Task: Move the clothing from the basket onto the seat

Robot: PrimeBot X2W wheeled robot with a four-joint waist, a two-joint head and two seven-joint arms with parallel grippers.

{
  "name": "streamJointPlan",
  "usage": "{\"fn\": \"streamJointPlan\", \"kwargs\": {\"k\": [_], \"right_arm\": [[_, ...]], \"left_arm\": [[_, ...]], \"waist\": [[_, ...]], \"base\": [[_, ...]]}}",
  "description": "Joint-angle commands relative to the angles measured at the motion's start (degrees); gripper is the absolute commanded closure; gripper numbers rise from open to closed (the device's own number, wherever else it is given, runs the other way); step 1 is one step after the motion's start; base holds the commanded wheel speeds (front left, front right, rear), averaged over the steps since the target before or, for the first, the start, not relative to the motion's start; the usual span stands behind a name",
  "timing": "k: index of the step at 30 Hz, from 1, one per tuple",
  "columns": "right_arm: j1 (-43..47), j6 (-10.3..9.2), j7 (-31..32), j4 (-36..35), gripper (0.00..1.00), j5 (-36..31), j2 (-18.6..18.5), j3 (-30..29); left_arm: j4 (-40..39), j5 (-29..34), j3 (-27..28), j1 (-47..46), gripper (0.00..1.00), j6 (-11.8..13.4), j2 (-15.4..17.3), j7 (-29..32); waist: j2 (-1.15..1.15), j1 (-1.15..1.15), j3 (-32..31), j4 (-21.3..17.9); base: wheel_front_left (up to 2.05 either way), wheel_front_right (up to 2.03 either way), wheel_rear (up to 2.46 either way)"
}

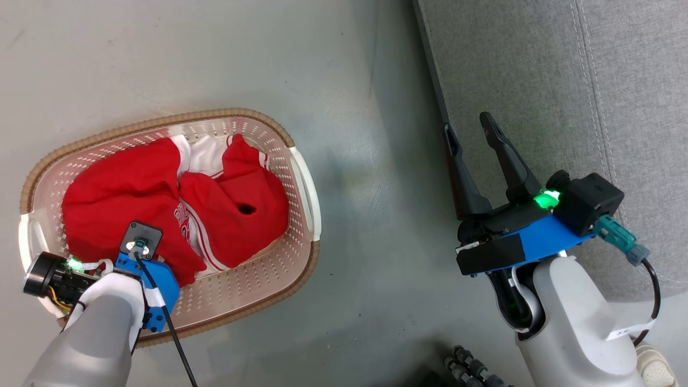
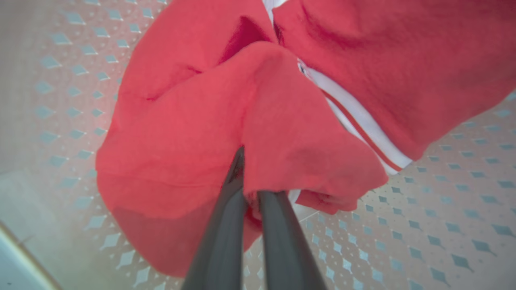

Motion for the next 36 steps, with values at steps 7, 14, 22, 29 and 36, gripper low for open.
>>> {"fn": "streamJointPlan", "kwargs": {"k": [7, 14, 22, 29, 36], "right_arm": [[-0.51, 0.03, -0.28, 0.17, 0.0, -0.27, -0.17, -0.27], [-0.52, 0.03, -0.27, 0.79, 0.0, -0.58, -0.17, -0.54], [1.02, 0.03, -0.25, 1.9, 0.0, -1.63, -0.18, -1.55], [3.81, 0.03, -0.24, 3.85, 0.0, -3.15, -0.18, -2.86], [7.81, 0.03, -0.24, 6.52, 0.0, -5.3, -0.19, -4.13]], "left_arm": [[0.86, -1.11, -0.51, -0.83, 1.0, -0.95, 0.18, -0.65], [1.19, -2.05, -0.68, -0.23, 1.0, -1.91, -0.53, -1.95], [1.75, -3.67, -0.7, 1.54, 1.0, -2.78, -2.32, -3.57], [2.03, -4.72, -1.65, 3.94, 1.0, -3.97, -4.83, -4.98], [1.68, -6.12, -2.62, 7.11, 1.0, -4.99, -7.68, -6.39]], "waist": [[0.0, 0.0, -0.59, 0.42], [0.0, 0.0, -2.4, 0.9], [0.0, 0.0, -8.17, 2.06], [0.0, 0.0, -16.07, 4.02], [0.0, 0.0, -25.12, 6.58]], "base": [[0.0, 0.0, 0.0], [0.0, 0.0, 0.0], [0.0, 0.0, 0.0], [0.0, 0.0, 0.0], [0.0, 0.0, 0.0]]}}
